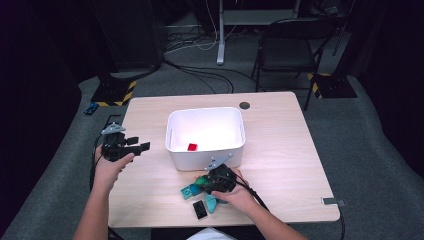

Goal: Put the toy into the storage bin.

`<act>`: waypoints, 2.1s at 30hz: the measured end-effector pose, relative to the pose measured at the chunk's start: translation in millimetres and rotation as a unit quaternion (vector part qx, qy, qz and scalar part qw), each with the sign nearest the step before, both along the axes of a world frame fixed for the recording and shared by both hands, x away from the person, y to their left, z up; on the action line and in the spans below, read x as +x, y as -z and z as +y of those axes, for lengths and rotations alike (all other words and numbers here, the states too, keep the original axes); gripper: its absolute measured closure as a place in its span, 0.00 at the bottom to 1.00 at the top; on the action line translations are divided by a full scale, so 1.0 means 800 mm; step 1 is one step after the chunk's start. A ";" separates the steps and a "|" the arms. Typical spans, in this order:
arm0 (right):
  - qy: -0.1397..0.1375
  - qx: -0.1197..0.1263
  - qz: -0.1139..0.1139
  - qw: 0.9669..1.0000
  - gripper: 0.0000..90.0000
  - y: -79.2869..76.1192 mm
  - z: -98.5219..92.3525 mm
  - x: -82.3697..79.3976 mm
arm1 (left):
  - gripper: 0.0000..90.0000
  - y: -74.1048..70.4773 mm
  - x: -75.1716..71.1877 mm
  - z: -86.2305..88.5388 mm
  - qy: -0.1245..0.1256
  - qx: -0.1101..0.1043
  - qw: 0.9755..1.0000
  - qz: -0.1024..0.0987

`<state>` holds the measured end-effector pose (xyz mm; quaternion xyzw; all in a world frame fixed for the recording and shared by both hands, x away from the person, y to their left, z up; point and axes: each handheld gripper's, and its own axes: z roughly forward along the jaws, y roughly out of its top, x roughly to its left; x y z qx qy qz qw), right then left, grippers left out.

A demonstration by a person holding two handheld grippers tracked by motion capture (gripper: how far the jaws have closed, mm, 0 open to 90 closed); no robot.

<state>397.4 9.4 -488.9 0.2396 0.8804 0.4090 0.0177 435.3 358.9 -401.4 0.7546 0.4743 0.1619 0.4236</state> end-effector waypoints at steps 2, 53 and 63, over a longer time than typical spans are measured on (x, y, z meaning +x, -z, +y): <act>-0.002 0.000 -0.007 1.000 0.65 -0.004 -0.001 0.000 | 0.41 0.000 0.000 0.000 -0.002 -0.002 1.000 0.000; 0.007 0.007 -0.069 0.998 0.65 -0.183 -0.007 0.046 | 0.41 0.000 0.001 0.002 -0.001 -0.005 1.000 0.002; 0.029 0.011 -0.066 0.997 0.65 -0.191 0.006 0.091 | 0.41 0.000 0.001 0.006 -0.002 -0.006 1.000 0.000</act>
